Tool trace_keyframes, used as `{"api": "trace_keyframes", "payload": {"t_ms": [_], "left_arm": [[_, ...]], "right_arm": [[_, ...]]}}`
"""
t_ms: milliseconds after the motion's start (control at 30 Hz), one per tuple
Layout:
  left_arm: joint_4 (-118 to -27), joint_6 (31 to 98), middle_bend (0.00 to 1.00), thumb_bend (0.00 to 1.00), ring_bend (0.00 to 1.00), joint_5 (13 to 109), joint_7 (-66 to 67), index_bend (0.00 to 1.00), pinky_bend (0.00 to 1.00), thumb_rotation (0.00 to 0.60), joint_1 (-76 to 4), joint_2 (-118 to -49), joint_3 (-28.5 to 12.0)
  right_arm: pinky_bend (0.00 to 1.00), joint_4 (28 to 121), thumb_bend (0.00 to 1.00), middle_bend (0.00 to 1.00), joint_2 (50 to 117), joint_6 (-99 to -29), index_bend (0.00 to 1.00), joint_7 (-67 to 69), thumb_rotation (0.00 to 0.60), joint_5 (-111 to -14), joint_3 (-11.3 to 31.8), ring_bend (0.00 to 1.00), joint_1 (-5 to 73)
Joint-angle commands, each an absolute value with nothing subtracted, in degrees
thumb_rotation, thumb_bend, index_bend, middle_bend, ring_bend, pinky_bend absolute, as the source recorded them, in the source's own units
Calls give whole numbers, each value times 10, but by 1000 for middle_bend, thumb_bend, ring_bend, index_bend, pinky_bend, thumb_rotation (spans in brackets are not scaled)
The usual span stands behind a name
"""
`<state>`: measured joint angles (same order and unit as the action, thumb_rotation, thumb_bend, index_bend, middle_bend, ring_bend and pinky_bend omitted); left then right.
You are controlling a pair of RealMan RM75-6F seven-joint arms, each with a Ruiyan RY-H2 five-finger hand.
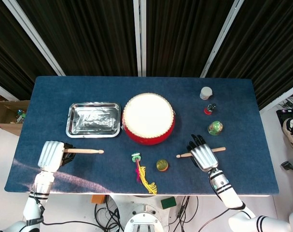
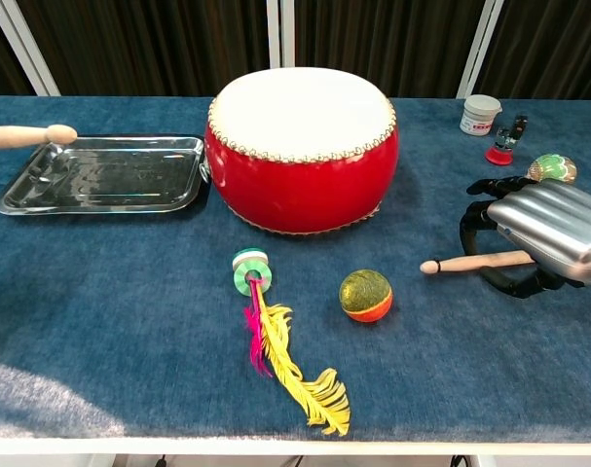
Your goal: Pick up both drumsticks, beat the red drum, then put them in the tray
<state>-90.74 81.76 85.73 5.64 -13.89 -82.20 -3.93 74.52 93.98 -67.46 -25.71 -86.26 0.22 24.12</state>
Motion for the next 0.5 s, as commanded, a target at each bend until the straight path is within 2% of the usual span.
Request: {"api": "trace_keyframes", "payload": {"t_ms": [33, 167, 300, 500], "left_arm": [[-909, 819, 1000, 452, 1000, 858, 56, 1000, 1000, 600, -139, -821, -40], [-913, 821, 1000, 452, 1000, 861, 56, 1000, 1000, 600, -139, -817, -42], [-917, 820, 1000, 450, 1000, 861, 56, 1000, 1000, 600, -139, -814, -41], [-921, 817, 1000, 449, 1000, 858, 61, 1000, 1000, 600, -139, -816, -40]], "right_arm": [[205, 750, 528, 397, 938, -689, 687, -229, 600, -871, 4, 113, 238], [214, 779, 537, 417, 921, -732, 691, -89, 600, -882, 16, 140, 224], [214, 801, 538, 424, 891, -772, 692, 131, 600, -873, 34, 143, 201], [217, 804, 538, 445, 871, -766, 684, 496, 600, -835, 59, 154, 177]]}}
